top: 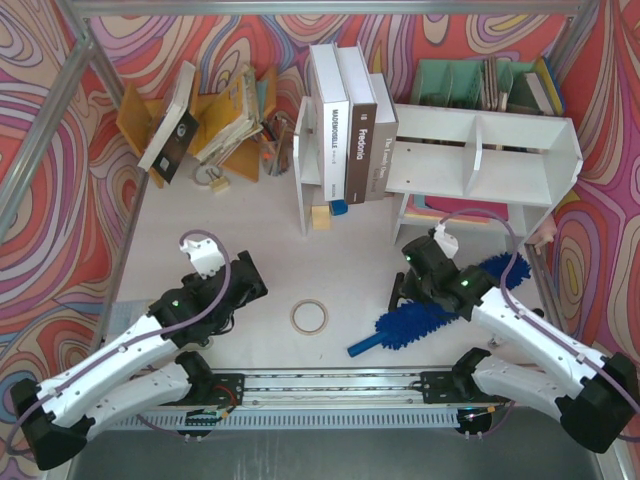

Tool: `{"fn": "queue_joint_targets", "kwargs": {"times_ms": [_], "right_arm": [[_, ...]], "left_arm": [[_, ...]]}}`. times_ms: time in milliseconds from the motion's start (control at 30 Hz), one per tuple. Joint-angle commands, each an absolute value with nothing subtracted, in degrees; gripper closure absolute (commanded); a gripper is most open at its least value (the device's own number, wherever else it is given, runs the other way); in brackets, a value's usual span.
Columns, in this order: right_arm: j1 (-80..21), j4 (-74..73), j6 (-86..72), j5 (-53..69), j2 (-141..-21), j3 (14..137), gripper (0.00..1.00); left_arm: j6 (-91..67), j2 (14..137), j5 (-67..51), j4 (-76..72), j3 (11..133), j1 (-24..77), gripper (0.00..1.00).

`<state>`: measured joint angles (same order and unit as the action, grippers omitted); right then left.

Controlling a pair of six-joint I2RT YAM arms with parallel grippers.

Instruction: Dust the bookshelf with a duster

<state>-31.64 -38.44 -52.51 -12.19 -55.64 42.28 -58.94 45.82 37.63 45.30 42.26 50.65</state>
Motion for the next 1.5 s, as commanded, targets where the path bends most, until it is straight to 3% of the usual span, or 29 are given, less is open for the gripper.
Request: {"fn": "queue_joint_targets", "kwargs": {"times_ms": [0,267,1033,1233,1367,1467], "right_arm": [[-35.7,-30.8,-52.8,-12.4,-59.7,44.1,0.95],[-45.8,-21.9,-55.6,-15.7,-69.8,47.2,0.95],[-51.3,-14.8,-55.9,-14.6,-87.1,51.0,0.94],[-51.4,-16.2,-56.3,-14.4,-88.8,51.5,0.88],[-51.5,-18.1,-57.1,-15.7,-88.4,51.8,0.75],[-51.5,-21.4,-58.7,-17.7,-87.7,52.6,0.55]], "left_arm": [[-58.5,44.3,39.1,45.4,41.5,50.8,0.02],[-58.4,44.9,39.1,46.1,42.0,50.9,0.02],[-58.3,42.9,39.7,47.0,40.8,50.9,0.02],[-58.1,42.9,39.6,46.8,40.8,50.9,0.02],[-58.1,42.8,39.7,46.8,40.8,50.9,0.02],[-58.1,42.9,39.6,46.9,40.8,50.9,0.02]]}}
